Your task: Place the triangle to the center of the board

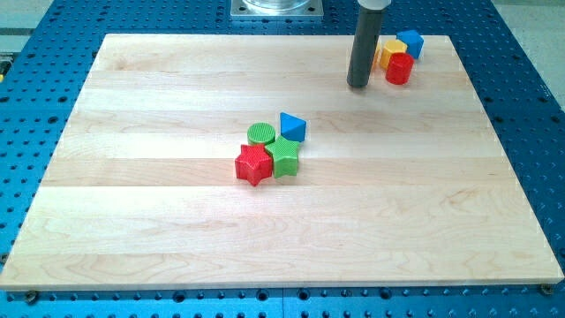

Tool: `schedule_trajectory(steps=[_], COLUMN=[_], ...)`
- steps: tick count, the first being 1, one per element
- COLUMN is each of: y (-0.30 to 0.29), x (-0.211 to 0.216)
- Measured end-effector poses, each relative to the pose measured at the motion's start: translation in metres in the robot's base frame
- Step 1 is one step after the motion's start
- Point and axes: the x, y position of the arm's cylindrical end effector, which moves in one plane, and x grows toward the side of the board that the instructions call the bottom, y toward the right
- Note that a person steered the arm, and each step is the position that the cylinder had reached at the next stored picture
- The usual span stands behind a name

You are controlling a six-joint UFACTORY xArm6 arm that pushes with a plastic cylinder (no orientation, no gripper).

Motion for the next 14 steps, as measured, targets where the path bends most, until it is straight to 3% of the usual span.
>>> schedule_trajectory(steps=[3,4,5,6,7,10,14], y=[0.0,-0.002,0.011,-0.042,-0.074,-0.087,-0.102], x=[0.0,0.021,0.114,0.183,0.192,0.174,0.086])
